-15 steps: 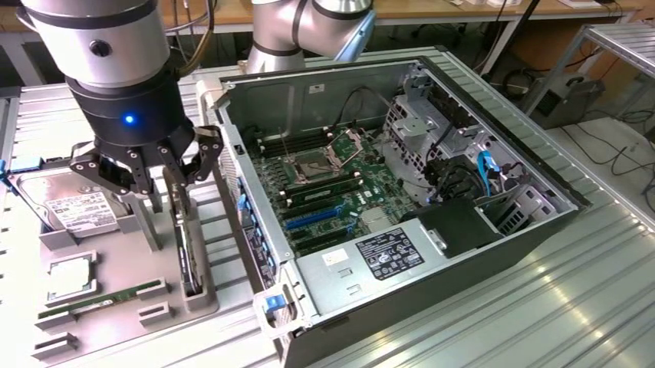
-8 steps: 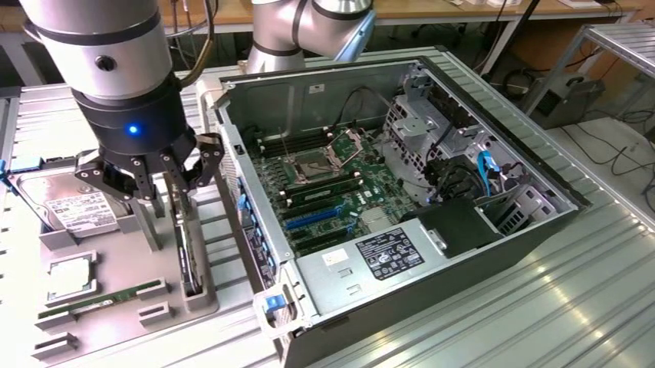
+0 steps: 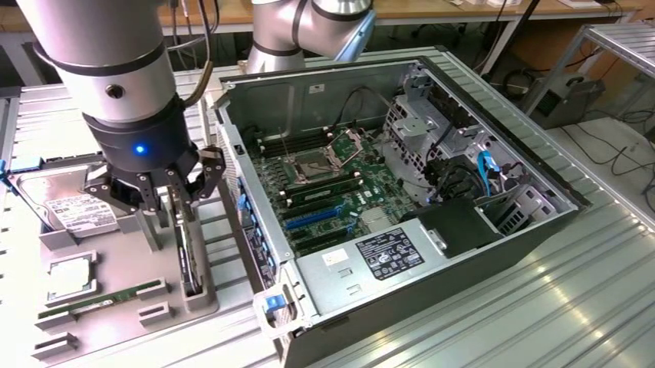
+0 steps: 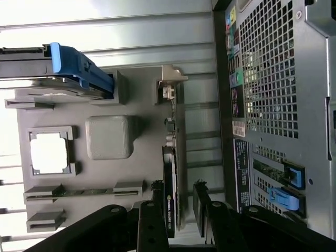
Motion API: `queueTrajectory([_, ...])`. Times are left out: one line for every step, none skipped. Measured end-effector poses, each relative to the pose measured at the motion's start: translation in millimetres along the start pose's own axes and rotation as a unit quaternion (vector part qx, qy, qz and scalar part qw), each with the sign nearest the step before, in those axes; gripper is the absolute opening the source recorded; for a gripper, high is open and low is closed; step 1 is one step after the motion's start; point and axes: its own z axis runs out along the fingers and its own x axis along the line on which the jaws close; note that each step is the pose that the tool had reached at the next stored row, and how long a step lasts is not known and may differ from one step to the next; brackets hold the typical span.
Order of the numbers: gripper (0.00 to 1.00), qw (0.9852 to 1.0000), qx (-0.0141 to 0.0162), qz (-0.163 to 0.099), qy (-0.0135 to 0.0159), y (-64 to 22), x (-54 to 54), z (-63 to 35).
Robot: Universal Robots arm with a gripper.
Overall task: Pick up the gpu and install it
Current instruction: 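Pick up the gpu and move the gpu toward the slot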
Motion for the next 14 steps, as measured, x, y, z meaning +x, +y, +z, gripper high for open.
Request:
queueTrajectory([0.36, 1.0, 0.0, 0.0, -0.0003, 0.0, 0.2, 1.6])
queueTrajectory([0.36, 1.0, -0.0001, 0.0, -0.0005, -0.1, 0.5, 3.4])
queueTrajectory([0.36, 1.0, -0.0001, 0.0, -0.0007, -0.1, 1.0, 5.4])
queueTrajectory([0.36, 1.0, -0.0001, 0.0, -0.0009, -0.2, 1.5, 7.3])
queueTrajectory([0.36, 1.0, -0.0001, 0.0, -0.001, -0.2, 2.2, 9.9])
queueTrajectory([0.36, 1.0, -0.0001, 0.0, -0.0012, -0.3, 2.9, 12.4])
queueTrajectory([0.36, 1.0, -0.0001, 0.0, -0.0013, -0.3, 3.6, 14.8])
queueTrajectory([0.36, 1.0, -0.0001, 0.0, -0.0013, -0.4, 4.1, 16.5])
queueTrajectory([0.36, 1.0, -0.0001, 0.0, -0.0015, -0.4, 4.8, 19.1])
queueTrajectory([0.36, 1.0, -0.0002, 0.0, -0.0016, -0.4, 5.3, 20.8])
queueTrajectory([0.36, 1.0, -0.0002, 0.0, -0.0017, -0.5, 5.8, 22.4])
queueTrajectory([0.36, 1.0, -0.0003, 0.0, -0.0017, -0.5, 6.1, 24.1])
queueTrajectory([0.36, 1.0, -0.0004, 0.0, -0.0018, -0.5, 6.3, 25.7])
queueTrajectory([0.36, 1.0, -0.0006, 0.0, -0.0019, -0.5, 6.5, 27.2])
